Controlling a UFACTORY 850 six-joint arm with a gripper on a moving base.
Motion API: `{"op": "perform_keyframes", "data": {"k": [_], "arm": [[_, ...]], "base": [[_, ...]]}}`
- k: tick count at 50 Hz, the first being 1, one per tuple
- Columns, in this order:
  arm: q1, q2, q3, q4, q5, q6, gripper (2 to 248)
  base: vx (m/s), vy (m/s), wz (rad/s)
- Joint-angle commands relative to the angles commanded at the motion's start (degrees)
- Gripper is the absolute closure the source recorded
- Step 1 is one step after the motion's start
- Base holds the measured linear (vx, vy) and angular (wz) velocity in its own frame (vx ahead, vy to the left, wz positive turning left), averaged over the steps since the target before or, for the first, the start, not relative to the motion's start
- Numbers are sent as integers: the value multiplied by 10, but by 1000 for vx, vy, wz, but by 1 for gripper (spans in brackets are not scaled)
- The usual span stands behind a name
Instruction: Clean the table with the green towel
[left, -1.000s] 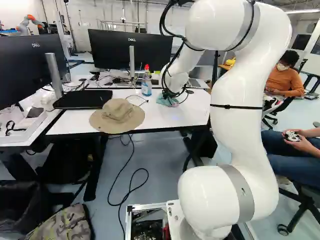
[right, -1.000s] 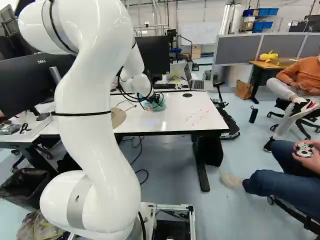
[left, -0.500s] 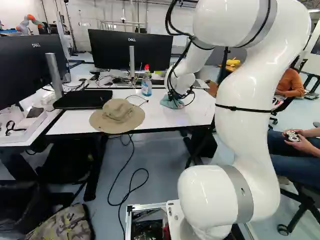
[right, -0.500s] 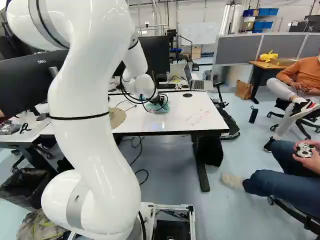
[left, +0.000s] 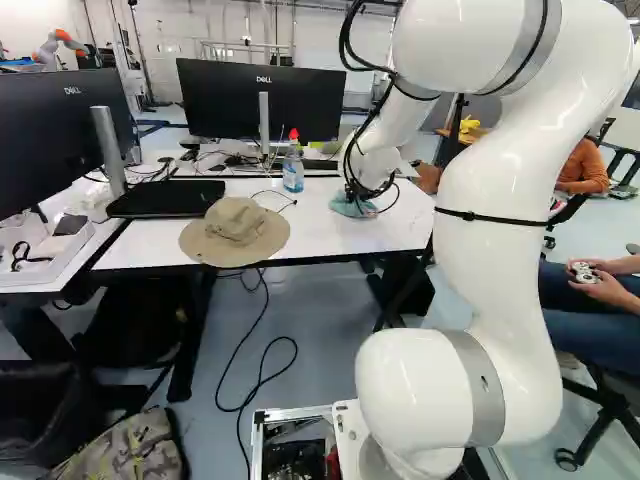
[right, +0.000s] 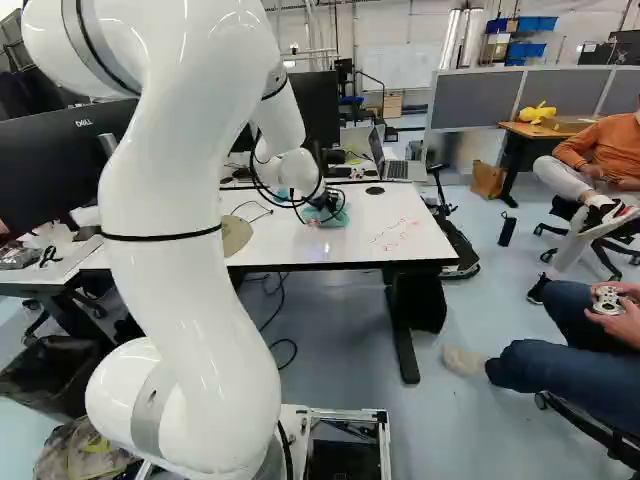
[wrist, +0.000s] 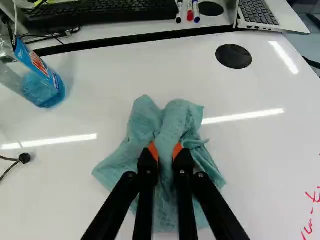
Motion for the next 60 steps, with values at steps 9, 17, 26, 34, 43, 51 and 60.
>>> {"op": "perform_keyframes", "data": {"k": [9, 17, 26, 34, 43, 51, 60], "arm": [[0, 10, 3, 0, 0, 0, 203], [1, 22, 6, 0, -5, 0, 203], [8, 39, 12, 3, -25, 0, 203], [20, 59, 24, 7, -59, 0, 203], [35, 84, 39, 10, -102, 0, 203], [50, 107, 54, 12, -137, 0, 203], [57, 135, 70, 12, -145, 0, 203]], "base": [[0, 0, 0], [0, 0, 0], [0, 0, 0], [0, 0, 0], [0, 0, 0], [0, 0, 0], [0, 0, 0]]}}
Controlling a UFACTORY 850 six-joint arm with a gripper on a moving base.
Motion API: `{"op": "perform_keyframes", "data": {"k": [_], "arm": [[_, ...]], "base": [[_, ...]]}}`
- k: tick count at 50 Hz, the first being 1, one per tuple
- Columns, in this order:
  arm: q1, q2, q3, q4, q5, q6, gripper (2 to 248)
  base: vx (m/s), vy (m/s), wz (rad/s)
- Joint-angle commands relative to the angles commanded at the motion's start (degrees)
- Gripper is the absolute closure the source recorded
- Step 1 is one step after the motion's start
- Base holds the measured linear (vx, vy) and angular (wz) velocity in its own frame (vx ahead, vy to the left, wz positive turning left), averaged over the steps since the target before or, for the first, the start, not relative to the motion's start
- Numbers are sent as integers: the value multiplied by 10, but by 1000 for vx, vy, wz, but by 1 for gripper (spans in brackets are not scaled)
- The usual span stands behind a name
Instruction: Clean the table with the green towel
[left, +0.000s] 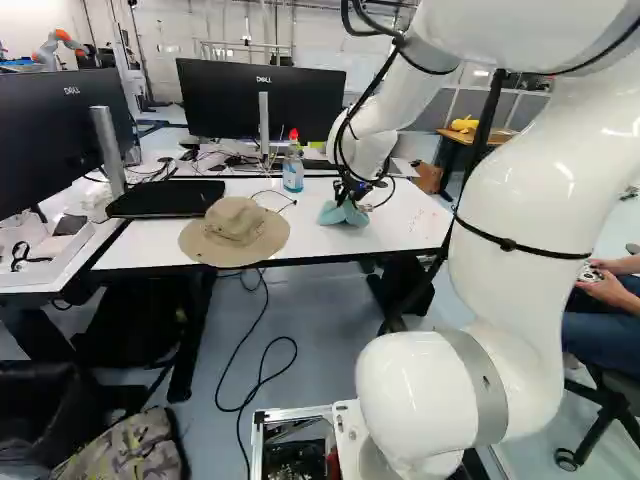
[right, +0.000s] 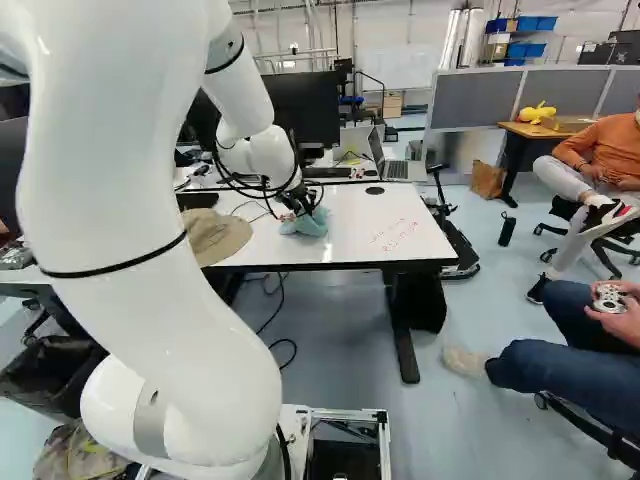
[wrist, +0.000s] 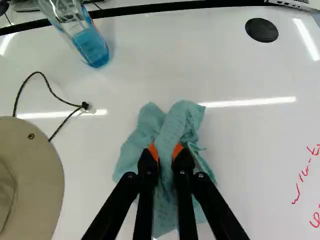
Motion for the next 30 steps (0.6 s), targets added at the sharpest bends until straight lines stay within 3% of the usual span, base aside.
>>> {"op": "perform_keyframes", "data": {"k": [30], "arm": [[-1, 7, 6, 0, 0, 0, 203]], "base": [[0, 0, 0]]}}
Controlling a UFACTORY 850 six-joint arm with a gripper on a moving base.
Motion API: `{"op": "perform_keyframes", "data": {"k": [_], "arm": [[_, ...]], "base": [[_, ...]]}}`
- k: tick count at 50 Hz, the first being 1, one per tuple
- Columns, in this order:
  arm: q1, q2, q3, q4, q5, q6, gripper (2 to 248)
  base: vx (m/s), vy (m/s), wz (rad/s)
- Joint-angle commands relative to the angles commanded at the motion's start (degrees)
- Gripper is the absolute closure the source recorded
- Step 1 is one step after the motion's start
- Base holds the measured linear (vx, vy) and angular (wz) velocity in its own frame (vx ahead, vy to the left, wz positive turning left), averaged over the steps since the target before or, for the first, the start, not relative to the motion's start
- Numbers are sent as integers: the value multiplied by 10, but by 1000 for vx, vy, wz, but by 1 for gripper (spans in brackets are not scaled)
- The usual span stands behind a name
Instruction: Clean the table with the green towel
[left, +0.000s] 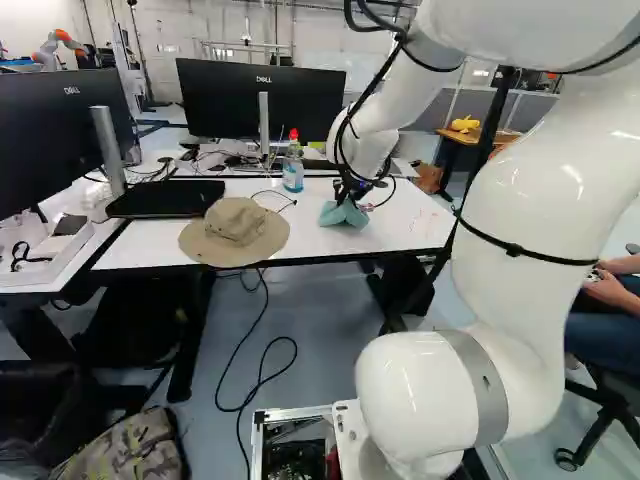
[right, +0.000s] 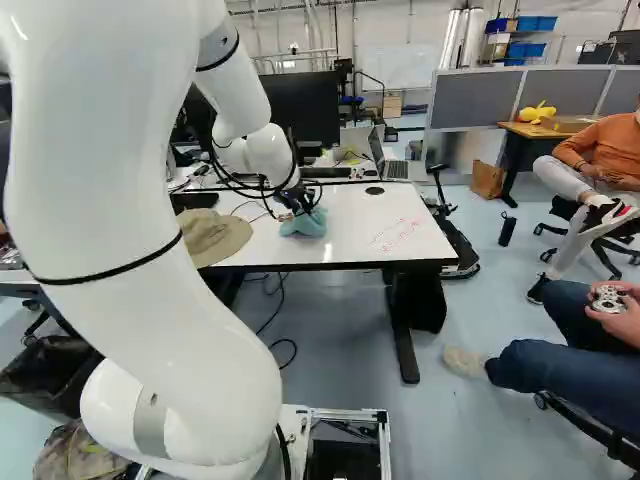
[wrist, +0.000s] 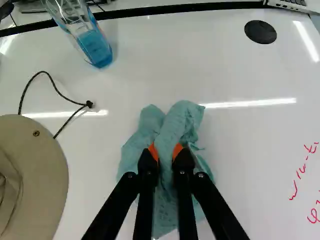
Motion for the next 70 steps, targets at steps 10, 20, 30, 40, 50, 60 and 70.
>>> {"op": "perform_keyframes", "data": {"k": [10, 20, 30, 40, 50, 60, 70], "arm": [[-12, 8, 9, 0, 6, 0, 203], [-31, 15, 17, 0, 6, 0, 203], [-52, 18, 20, 0, 9, 0, 203], [-71, 14, 16, 0, 9, 0, 203], [-91, 7, 7, 0, 4, 0, 203], [-110, -1, -1, 0, 2, 0, 203], [-129, -9, -9, 0, 2, 0, 203]], "base": [[0, 0, 0], [0, 0, 0], [0, 0, 0], [0, 0, 0], [0, 0, 0], [0, 0, 0], [0, 0, 0]]}}
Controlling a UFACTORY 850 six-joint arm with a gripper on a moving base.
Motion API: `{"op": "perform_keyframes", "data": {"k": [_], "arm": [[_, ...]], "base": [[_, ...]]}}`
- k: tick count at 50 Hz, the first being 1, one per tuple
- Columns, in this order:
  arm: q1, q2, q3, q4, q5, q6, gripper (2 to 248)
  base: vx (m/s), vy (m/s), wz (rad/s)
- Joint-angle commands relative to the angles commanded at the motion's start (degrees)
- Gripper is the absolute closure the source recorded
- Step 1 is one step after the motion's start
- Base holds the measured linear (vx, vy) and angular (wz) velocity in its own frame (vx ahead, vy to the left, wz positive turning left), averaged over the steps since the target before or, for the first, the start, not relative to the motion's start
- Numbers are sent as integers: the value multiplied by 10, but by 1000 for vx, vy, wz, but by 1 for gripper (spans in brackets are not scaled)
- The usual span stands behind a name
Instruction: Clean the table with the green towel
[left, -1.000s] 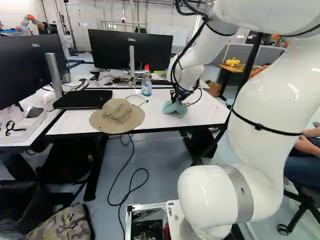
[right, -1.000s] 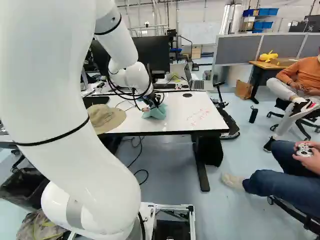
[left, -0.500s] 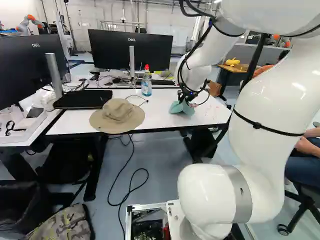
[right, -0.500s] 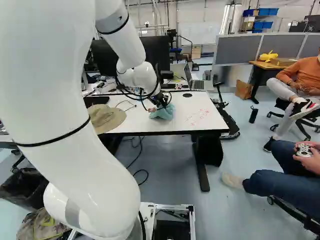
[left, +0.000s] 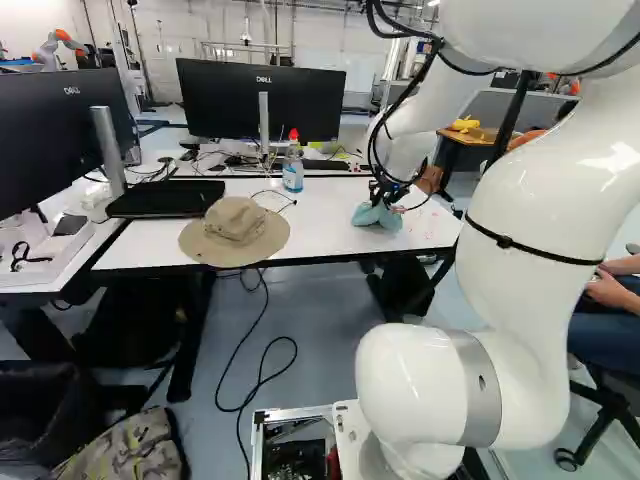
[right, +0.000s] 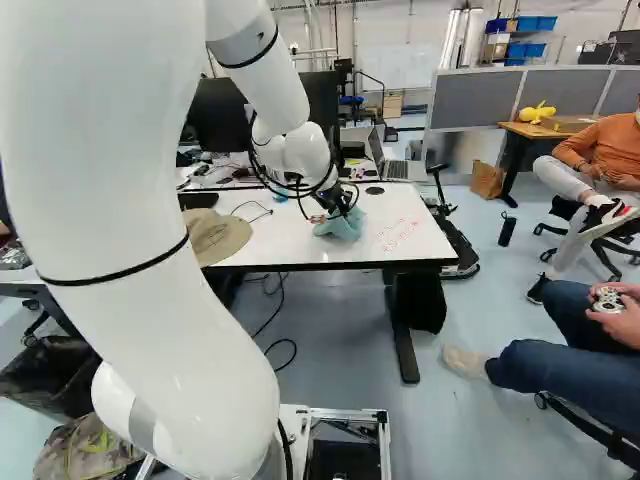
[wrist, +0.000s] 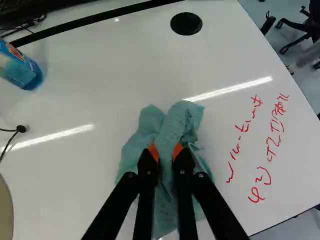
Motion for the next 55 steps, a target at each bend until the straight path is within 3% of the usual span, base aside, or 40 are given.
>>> {"op": "perform_keyframes", "data": {"k": [25, 55], "arm": [[-45, -23, -26, 0, 1, 0, 203], [-94, -62, -70, 0, 36, 0, 203]], "base": [[0, 0, 0], [0, 0, 0]]}}
